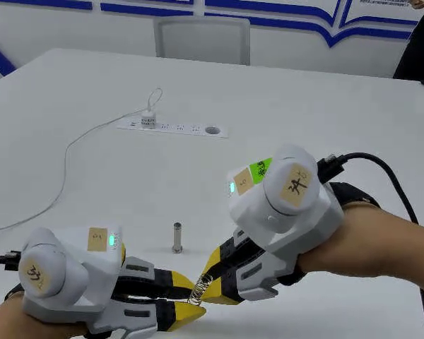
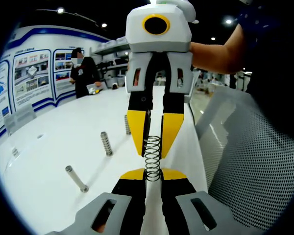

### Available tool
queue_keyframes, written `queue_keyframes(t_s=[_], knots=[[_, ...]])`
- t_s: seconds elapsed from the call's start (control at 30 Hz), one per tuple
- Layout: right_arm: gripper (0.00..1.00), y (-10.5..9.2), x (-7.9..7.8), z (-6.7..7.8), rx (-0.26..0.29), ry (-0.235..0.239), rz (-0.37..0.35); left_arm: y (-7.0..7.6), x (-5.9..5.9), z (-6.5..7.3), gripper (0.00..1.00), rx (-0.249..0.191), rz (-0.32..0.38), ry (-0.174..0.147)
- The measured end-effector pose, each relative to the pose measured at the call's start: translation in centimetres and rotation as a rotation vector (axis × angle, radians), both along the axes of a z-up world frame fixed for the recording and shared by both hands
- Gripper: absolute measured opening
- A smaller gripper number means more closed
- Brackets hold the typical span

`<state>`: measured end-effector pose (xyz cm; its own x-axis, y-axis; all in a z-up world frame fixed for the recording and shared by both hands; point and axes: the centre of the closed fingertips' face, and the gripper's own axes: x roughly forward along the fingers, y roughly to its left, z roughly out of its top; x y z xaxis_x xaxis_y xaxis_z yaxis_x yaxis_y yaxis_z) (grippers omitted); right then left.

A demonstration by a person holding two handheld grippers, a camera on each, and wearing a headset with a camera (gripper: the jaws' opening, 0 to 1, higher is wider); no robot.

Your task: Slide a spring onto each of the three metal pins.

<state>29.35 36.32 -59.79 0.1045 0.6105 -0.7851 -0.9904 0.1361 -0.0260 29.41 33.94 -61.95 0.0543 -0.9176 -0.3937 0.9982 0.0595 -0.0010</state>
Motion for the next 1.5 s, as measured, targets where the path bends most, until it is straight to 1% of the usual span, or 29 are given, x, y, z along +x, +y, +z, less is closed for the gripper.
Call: queue_keyframes(t_s=[0.13, 0.3, 0.6, 0.73, 0.83, 1.07, 1.23, 1.5], knots=[[0.12, 0.1, 0.1, 0.0, -0.002, -0.004, 0.004, 0.1, 0.1, 0.0, 0.1, 0.0, 0.006, -0.002], [0.15, 0.3, 0.3, 0.1, 0.003, 0.005, -0.002, 0.1, 0.1, 0.1, 0.1, 0.0, 0.007, -0.004], [0.12, 0.4, 0.4, 0.2, -0.01, 0.006, 0.005, 0.1, 0.3, 0.2, 0.1, -0.003, 0.01, -0.008], [0.12, 0.4, 0.5, 0.3, -0.018, 0.008, 0.002, 0.1, 0.5, 0.3, 0.11, -0.011, 0.021, -0.015], [0.12, 0.5, 0.7, 0.4, -0.023, 0.004, 0.005, 0.2, 0.6, 0.4, 0.11, -0.018, 0.031, -0.013], [0.12, 0.4, 1.2, 0.8, -0.036, -0.008, 0.005, 0.7, 1.2, 0.4, 0.19, -0.019, 0.063, 0.001], [0.12, 0.1, 1.9, 1.2, -0.048, -0.019, 0.004, 1.3, 1.5, 0.3, 0.23, -0.023, 0.093, 0.006], [0.12, -0.2, 3.5, 2.2, -0.067, -0.042, -0.005, 2.6, 2.3, 0.5, 0.29, -0.045, 0.162, 0.008]])
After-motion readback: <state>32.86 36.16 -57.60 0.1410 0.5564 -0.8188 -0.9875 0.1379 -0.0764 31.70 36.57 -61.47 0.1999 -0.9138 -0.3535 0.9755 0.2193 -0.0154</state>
